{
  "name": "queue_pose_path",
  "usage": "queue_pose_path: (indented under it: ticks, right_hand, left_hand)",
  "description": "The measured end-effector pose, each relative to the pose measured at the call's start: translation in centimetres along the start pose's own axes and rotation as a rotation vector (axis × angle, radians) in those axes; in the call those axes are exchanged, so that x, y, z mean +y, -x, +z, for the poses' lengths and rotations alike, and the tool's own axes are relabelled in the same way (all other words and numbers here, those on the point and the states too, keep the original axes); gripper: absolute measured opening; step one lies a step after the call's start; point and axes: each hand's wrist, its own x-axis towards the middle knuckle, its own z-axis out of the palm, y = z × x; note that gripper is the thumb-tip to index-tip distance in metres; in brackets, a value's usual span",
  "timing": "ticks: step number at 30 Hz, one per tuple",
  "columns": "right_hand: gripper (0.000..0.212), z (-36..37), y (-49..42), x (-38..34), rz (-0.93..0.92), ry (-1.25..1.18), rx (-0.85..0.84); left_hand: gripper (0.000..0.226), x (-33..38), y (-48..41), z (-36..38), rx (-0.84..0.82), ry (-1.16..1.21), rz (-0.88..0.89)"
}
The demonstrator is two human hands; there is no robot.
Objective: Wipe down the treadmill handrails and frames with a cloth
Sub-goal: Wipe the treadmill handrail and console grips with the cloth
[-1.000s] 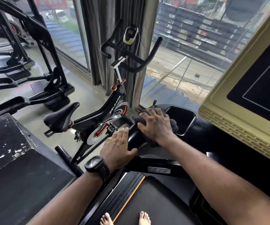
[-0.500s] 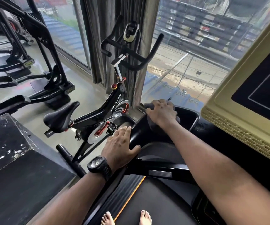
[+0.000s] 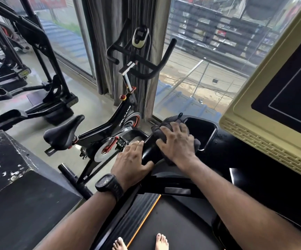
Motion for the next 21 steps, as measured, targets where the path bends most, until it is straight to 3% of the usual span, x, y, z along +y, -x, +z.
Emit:
queue_pose_path:
  ticks: [3,6,8,14,18,21]
  right_hand:
    - [0.060,1.8,3.2,-0.8,-0.235,0.065,0.110]
    - [0.062,1.9,3.3,0.7,-0.427,0.095,0.058]
    - [0.064,1.3,2.5,2.4,-0.505,0.148,0.019]
    - [0.070,1.8,3.9,4.8,-0.421,0.199,0.006]
    - [0.071,0.9,2.4,4.8,-0.630,0.246,-0.063]
    - [0.071,0.7,1.8,5.4,-0.583,0.219,-0.048]
  left_hand:
    - [0.091,-0.2,0.1,0.1,0.018,0.022,0.007]
    - [0.084,-0.4,0.3,0.1,0.025,0.048,0.022]
    - [0.091,-0.7,0.4,0.1,0.019,0.052,0.047]
    - [0.097,-0.4,0.8,-0.2,0.003,0.009,0.070]
    - [0.100,-0.5,0.6,-0.1,-0.033,0.012,0.064]
    - [0.098,-0.6,0.6,0.0,-0.025,-0.003,0.077]
